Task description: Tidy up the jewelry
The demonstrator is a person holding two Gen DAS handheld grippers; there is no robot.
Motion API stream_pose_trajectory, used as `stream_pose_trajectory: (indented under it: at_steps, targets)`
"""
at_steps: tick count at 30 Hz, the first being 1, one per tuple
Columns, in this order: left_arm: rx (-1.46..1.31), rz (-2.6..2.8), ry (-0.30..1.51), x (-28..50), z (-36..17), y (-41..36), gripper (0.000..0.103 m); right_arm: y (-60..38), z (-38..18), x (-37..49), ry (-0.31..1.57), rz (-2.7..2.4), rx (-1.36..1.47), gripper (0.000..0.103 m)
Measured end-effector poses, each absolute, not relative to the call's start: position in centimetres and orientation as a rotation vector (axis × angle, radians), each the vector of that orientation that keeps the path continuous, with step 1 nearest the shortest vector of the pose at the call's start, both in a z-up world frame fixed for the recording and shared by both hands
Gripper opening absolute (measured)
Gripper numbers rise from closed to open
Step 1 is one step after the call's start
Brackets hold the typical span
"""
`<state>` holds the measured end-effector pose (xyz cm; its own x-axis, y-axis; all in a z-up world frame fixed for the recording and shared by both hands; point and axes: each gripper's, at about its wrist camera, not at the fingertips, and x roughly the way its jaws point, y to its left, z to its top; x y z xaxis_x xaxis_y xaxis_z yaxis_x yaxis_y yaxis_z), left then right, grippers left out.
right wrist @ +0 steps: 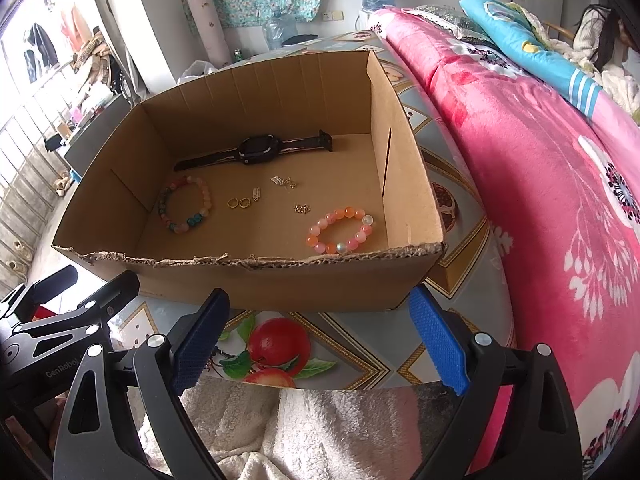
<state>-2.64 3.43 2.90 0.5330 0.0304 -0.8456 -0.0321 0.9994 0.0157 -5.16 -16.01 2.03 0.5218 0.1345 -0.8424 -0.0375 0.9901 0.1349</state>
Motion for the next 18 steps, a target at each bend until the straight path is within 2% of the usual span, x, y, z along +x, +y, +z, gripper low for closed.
stream_pose_trajectory:
  at_steps: [18]
  targets:
    - [-0.015,0.029,1.023,-2.74,2.96,3.34,0.095,-15.62,2.18,-5.20,1.016,0.106,0.097,0.089]
